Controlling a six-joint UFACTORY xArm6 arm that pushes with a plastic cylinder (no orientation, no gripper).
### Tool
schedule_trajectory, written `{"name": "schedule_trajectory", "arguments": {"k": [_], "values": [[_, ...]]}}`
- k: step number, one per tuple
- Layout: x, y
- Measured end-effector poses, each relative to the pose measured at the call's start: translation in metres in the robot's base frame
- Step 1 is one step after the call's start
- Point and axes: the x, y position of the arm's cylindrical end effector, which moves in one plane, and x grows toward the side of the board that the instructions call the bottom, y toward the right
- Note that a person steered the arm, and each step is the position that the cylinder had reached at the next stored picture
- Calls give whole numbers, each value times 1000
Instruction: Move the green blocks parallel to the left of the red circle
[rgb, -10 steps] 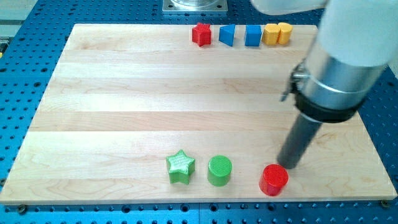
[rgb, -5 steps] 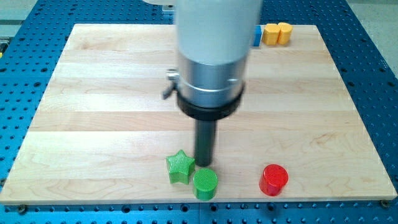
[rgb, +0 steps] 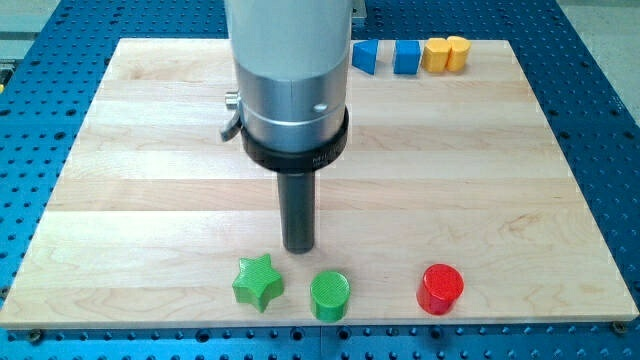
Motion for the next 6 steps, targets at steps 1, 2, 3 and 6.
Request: {"name": "schedule_trajectory", "arguments": {"k": [1, 2, 3, 6], "values": [[24, -3], [30, -35], [30, -46], [-46, 28]]}}
